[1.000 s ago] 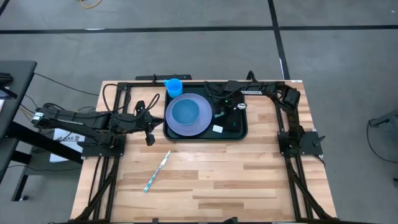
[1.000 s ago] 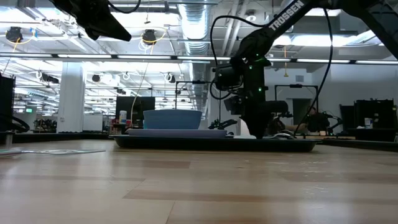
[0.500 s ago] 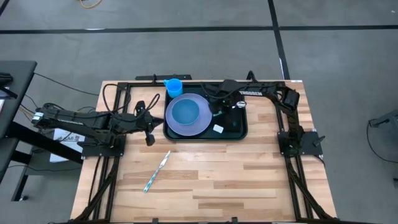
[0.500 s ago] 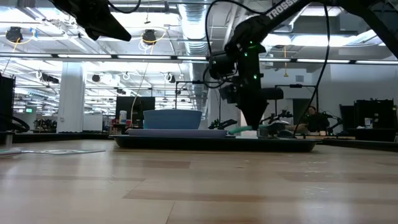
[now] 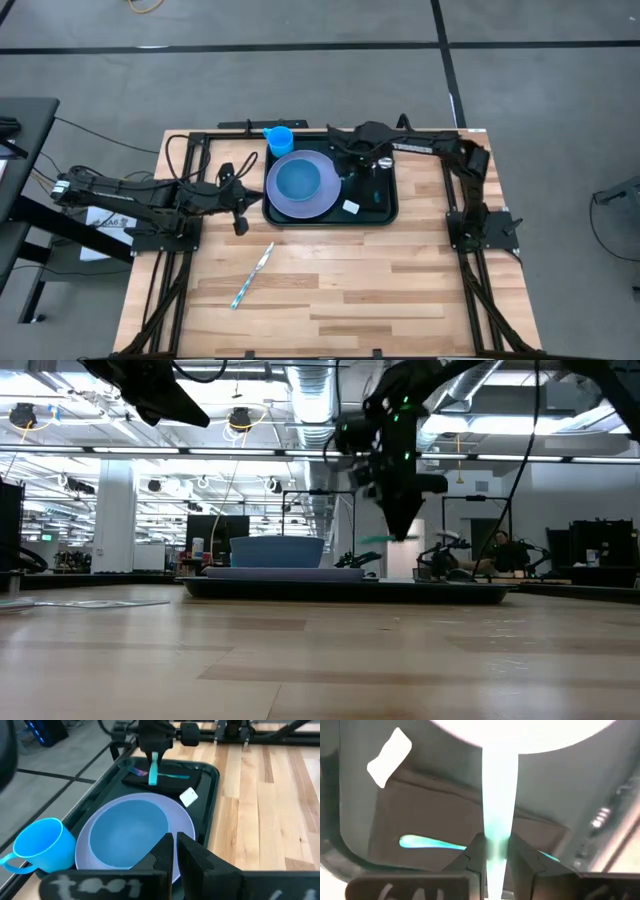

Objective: Set up tray
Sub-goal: Put the blue spoon on top of the black napkin to the left of the blue fork on the black tray

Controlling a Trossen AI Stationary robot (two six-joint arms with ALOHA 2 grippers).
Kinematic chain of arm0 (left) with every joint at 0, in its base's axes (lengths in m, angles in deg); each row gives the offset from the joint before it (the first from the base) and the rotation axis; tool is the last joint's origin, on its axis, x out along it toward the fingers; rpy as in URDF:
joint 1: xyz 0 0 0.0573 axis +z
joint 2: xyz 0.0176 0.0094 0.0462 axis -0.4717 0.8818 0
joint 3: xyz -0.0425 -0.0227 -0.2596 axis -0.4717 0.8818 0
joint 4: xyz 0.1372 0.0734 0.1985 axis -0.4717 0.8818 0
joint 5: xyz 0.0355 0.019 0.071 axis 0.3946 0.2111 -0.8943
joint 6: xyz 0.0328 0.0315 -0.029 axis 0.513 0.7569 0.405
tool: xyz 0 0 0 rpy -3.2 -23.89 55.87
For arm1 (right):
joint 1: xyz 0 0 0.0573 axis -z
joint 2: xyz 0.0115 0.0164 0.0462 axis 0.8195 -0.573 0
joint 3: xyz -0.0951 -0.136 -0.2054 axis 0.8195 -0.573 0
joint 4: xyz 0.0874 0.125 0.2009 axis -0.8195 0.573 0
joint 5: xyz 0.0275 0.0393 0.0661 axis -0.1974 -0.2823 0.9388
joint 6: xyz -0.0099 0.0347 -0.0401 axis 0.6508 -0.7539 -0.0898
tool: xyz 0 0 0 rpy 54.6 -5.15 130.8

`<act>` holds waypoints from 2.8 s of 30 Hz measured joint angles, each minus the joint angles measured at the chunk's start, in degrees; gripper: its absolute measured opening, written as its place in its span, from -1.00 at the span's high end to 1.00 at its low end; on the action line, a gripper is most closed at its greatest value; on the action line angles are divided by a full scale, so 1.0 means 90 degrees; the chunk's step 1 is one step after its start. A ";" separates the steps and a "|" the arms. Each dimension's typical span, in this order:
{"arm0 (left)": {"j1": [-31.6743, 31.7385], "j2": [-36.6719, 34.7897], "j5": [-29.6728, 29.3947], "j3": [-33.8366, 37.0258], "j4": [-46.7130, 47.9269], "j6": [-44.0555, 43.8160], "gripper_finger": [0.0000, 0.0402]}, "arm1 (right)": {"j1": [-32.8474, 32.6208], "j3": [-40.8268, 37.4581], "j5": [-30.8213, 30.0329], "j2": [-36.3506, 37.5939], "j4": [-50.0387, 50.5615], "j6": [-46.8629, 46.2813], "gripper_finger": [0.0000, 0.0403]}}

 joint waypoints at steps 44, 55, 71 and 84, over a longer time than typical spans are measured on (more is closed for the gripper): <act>0.0533 0.3100 0.4351 0.0636 -0.8087 -0.0060 0.93 | -0.2926 -0.5979 0.3807 0.3879 -1.4008 -0.1279 0.78; 0.0815 0.4600 0.4915 0.0624 -1.0717 -0.1538 0.93 | -0.3235 -0.5977 0.4021 0.3877 -1.4052 -0.1252 0.78; 0.1156 0.4904 0.5623 0.0622 -1.0703 -0.2390 0.64 | -0.3266 -0.5972 0.4039 0.3872 -1.4050 -0.1247 0.77; 0.1024 0.4903 0.5618 0.0380 -1.0445 -0.2370 0.19 | -0.3179 -0.5972 0.4042 0.3872 -1.4050 -0.1235 0.77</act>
